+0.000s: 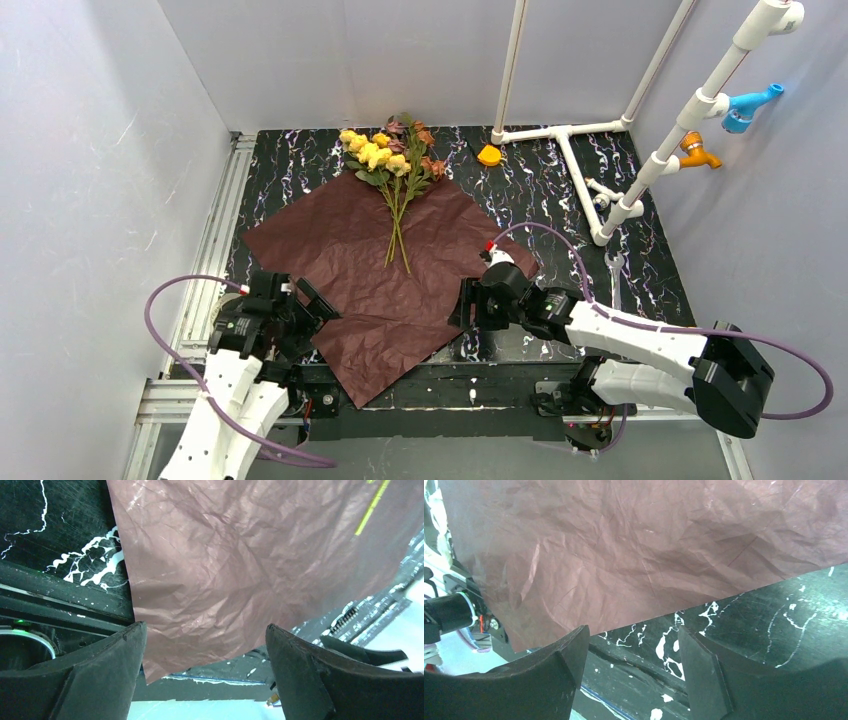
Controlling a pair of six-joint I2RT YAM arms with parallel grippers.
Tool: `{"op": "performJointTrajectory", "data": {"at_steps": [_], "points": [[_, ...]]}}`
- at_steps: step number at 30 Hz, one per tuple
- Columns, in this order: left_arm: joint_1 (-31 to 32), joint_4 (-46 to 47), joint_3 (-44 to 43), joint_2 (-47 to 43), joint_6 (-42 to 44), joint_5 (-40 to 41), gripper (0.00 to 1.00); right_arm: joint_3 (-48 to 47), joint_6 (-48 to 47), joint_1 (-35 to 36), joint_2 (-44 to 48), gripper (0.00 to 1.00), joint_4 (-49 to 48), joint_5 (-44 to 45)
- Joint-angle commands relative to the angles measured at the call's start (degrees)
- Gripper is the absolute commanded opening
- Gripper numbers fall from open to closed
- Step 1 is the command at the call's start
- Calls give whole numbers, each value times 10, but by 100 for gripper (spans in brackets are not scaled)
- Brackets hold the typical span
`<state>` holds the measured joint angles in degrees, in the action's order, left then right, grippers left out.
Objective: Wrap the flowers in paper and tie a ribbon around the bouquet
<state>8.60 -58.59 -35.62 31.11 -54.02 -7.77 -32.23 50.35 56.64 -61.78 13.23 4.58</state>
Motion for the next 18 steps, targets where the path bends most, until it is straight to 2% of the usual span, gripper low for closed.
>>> {"op": "performJointTrajectory", "data": {"at_steps": [1,7,14,18], "points": [[35,-60,40,30,-71,54,87,-36,-26,0,7,75,12,33],[107,-105,39,27,-156,152,82,-33,-34,0,5,76,9,39],[159,-101,53,86,-227,198,81,-40,-49,0,-18,76,3,28],[162,-81,65,82,-246,213,81,-50,-58,0,-21,77,14,29]]}}
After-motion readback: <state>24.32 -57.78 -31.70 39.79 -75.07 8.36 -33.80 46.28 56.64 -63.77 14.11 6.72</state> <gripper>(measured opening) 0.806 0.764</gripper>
